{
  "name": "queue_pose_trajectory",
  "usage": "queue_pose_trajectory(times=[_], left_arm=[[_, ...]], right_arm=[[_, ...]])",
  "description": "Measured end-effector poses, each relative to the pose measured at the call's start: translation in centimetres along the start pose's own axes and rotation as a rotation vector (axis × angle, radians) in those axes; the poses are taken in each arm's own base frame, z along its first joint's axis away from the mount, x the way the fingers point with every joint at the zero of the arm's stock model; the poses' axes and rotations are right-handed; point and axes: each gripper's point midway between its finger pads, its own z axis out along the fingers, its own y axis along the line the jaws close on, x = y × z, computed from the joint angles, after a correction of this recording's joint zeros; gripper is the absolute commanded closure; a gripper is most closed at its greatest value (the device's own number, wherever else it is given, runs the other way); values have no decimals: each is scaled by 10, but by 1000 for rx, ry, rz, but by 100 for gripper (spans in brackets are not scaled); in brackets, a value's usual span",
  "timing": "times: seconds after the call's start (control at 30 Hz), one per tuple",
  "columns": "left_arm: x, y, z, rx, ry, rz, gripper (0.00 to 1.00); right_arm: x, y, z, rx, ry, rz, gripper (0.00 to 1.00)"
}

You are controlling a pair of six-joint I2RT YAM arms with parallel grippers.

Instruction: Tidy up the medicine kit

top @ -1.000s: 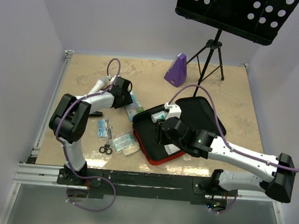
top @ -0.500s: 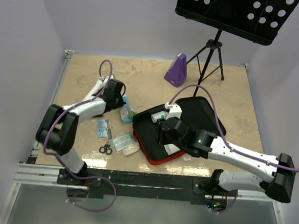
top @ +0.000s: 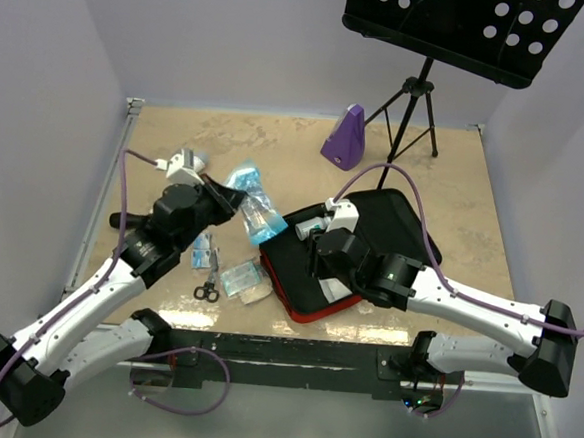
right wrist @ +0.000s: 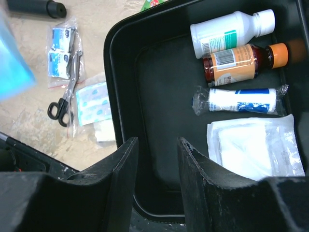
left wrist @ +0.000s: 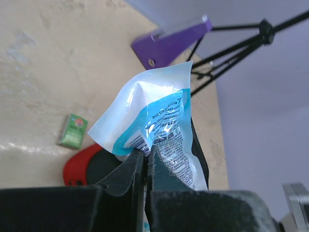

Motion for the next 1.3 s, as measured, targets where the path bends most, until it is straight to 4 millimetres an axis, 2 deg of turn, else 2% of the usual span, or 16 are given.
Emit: queue_pose_trajectory(times=[0.1, 0.23, 0.37, 0.47, 0.6, 0.73, 1.03, 1.13, 1.3], left_arm=[[39, -8, -4, 22, 100, -16, 100], [91, 2, -5, -14, 218, -20, 100], [123, 14, 0, -67, 276, -29, 100], [152, 14, 7, -87, 321, -31, 100], [179, 19, 14, -121, 354, -25, 100], [186, 29, 25, -170, 326, -43, 100], [183, 42, 35, -228, 272, -57, 51], [183, 44, 34, -237, 274, -47, 45], [167, 33, 23, -218, 271, -28, 44]], right_arm=[[0, -1, 1, 7, -1, -1, 58], [-3, -4, -2, 19, -17, 16, 58], [-16, -6, -17, 7, -61, 64, 58], [-30, -6, -32, -24, -109, 111, 58], [-37, -7, -40, -40, -138, 148, 58], [-27, -12, -34, -17, -117, 142, 58], [-18, -14, -27, -4, -95, 129, 58], [-14, -13, -23, 0, -84, 123, 58], [-9, -9, -13, 0, -69, 106, 60]])
